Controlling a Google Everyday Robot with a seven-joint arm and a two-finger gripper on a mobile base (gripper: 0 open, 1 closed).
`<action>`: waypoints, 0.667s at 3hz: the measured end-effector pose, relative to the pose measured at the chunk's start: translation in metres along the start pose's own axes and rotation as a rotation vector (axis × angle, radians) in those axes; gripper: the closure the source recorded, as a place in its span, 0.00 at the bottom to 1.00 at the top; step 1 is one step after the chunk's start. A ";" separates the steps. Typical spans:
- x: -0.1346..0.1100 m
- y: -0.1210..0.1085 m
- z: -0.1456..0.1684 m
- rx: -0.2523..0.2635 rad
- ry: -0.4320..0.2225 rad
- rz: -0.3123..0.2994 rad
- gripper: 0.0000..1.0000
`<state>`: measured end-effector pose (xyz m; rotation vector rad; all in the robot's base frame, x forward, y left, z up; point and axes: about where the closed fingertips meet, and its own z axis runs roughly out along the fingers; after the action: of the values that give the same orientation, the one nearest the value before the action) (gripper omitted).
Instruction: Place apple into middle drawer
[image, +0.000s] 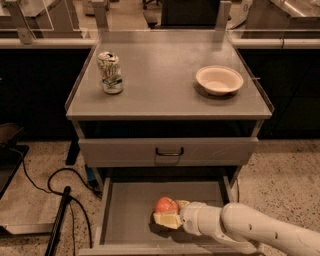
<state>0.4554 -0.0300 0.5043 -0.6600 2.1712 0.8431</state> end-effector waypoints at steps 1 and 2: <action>0.014 -0.011 0.013 0.000 0.012 0.035 1.00; 0.032 -0.038 0.037 0.035 0.049 0.061 1.00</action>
Offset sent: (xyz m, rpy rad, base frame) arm 0.0455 -0.0095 -0.1111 -0.0953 0.1195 -0.0714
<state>0.4761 -0.0346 0.4462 -0.6053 2.2550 0.8265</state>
